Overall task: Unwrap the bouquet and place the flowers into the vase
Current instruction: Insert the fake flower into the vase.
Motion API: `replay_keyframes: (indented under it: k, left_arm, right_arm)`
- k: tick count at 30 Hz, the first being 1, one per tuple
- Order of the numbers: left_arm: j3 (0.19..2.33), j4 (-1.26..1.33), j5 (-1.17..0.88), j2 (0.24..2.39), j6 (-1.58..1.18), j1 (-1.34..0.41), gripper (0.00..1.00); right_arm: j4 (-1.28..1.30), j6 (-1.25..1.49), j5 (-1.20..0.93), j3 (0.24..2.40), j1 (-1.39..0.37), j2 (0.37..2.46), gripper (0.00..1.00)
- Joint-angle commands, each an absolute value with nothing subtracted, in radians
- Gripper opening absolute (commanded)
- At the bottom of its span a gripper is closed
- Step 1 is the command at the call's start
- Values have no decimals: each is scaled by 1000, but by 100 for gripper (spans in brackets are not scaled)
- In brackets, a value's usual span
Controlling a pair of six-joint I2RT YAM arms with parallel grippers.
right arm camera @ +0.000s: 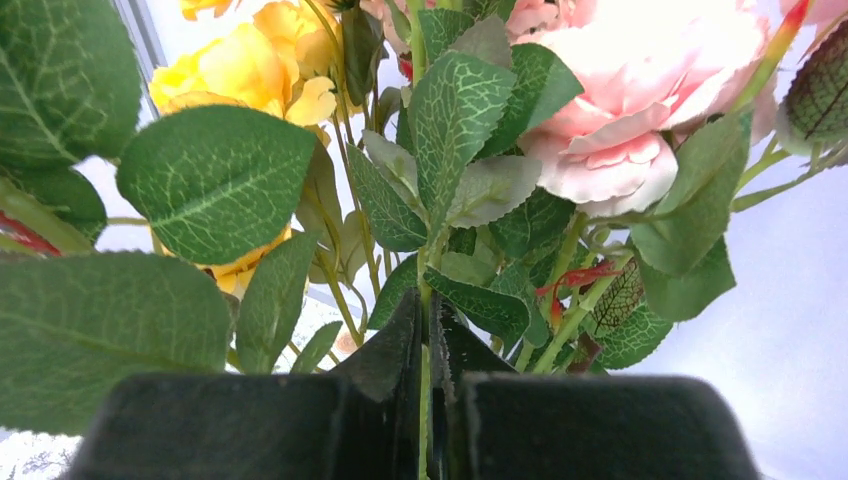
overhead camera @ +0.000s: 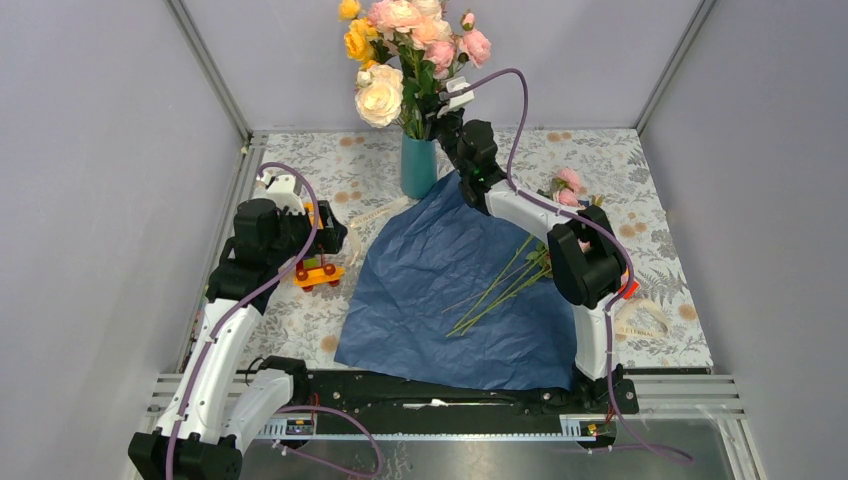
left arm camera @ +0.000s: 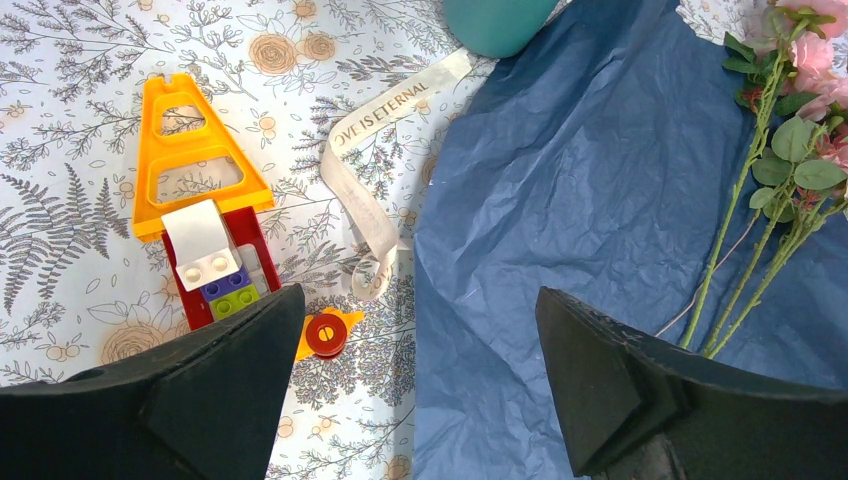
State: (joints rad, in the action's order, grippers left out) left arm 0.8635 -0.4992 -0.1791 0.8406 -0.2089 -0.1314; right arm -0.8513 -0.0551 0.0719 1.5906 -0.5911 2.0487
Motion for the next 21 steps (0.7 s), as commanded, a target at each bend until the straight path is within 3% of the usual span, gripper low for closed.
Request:
replay_keyframes:
  k: [1, 9, 21]
  left_arm:
    - [872, -454, -182, 844, -198, -126, 93]
    - [873, -454, -186, 844, -198, -126, 93]
    - [871, -453, -191, 840, -199, -126, 93]
  right_arm:
    - [-921, -43, 110, 1574, -604, 2058, 0]
    - [-931, -38, 117, 1531, -604, 2047, 0]
    - [-938, -35, 110, 1508, -604, 2024, 26]
